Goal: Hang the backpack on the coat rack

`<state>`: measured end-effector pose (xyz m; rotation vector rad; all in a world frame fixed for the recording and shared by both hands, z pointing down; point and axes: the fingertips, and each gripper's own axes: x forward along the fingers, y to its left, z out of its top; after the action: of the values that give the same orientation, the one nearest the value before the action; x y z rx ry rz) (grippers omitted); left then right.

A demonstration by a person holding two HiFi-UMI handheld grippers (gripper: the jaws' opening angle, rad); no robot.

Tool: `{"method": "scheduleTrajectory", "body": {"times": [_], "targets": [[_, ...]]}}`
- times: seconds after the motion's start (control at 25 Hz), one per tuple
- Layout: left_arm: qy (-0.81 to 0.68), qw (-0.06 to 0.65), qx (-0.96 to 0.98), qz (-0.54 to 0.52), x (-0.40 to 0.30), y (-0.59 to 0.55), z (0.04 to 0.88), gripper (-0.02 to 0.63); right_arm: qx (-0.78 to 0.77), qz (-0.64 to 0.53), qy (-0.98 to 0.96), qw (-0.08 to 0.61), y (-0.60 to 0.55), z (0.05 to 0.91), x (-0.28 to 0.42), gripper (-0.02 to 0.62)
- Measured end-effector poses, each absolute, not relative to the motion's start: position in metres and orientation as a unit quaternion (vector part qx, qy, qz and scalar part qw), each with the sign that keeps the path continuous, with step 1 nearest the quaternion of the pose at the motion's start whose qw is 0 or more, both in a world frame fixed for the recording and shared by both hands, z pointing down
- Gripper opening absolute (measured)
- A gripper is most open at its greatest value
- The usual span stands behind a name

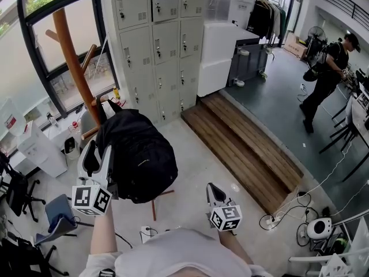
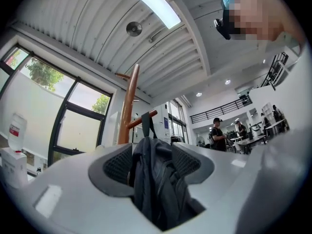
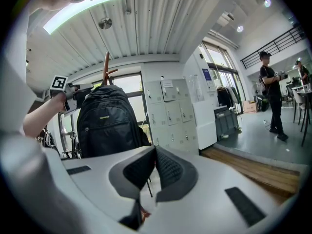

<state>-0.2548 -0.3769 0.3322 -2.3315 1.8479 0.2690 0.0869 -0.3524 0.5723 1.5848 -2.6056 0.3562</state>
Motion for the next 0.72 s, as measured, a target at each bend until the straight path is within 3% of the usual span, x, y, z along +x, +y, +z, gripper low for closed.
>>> {"method": "scheduleTrajectory", "body": {"times": [0.36, 0.44, 0.6, 0.72], "targets": [[0.652, 0.129, -0.740, 0.101, -0.245, -0.313, 0.365, 0.239, 0.521, 0.121, -0.844, 0.037, -0.352, 0.575, 0.094, 0.008], [0.652, 0.127, -0.740, 0.105, -0.242, -0.306, 0.376, 0.191, 0.520, 0.121, -0.844, 0.037, -0.352, 0.575, 0.094, 0.008], [0.640, 0.112, -0.754, 0.096, -0.231, -0.302, 0.399, 0.018, 0.519, 0.122, -0.845, 0.039, -0.352, 0.576, 0.092, 0.008], [0.605, 0.092, -0.785, 0.093, -0.207, -0.300, 0.410, 0.011, 0.521, 0.122, -0.844, 0.039, -0.351, 0.577, 0.092, 0.008]]}}
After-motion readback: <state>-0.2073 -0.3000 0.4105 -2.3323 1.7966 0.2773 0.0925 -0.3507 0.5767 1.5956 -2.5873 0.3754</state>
